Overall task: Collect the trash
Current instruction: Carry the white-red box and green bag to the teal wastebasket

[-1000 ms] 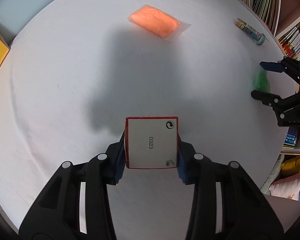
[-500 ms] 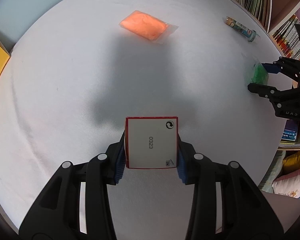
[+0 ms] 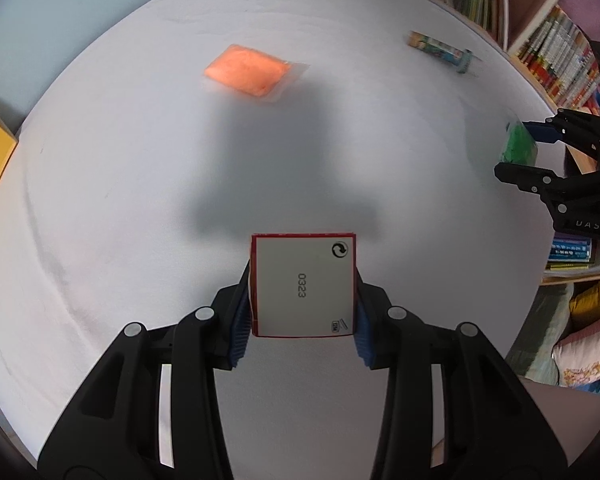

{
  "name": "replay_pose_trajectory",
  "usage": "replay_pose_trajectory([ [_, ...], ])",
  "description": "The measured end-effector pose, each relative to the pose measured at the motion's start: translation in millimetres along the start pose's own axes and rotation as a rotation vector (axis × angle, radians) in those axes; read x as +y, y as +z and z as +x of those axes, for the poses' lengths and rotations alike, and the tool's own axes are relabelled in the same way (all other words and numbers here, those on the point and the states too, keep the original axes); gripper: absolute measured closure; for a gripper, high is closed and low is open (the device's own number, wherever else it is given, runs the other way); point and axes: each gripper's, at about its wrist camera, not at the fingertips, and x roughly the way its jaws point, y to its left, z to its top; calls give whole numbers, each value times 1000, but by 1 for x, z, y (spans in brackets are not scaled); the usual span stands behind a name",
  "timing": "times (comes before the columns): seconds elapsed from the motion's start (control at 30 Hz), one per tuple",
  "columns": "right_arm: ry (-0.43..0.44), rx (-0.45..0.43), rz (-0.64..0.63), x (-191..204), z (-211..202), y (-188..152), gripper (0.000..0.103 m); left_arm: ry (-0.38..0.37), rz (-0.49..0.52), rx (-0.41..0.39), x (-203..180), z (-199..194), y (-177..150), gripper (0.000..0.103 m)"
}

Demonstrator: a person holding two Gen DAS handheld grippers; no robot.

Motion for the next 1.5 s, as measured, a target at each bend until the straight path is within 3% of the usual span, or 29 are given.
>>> replay_pose_trajectory([
  [0.63,-87,-29,192,-7,-51,-85,45,-53,235,-3,-72,-18,-16,64],
  [1.5,-174,11,611,-8,-95,-263,45,-173,659,66,-224,1,-57,64],
])
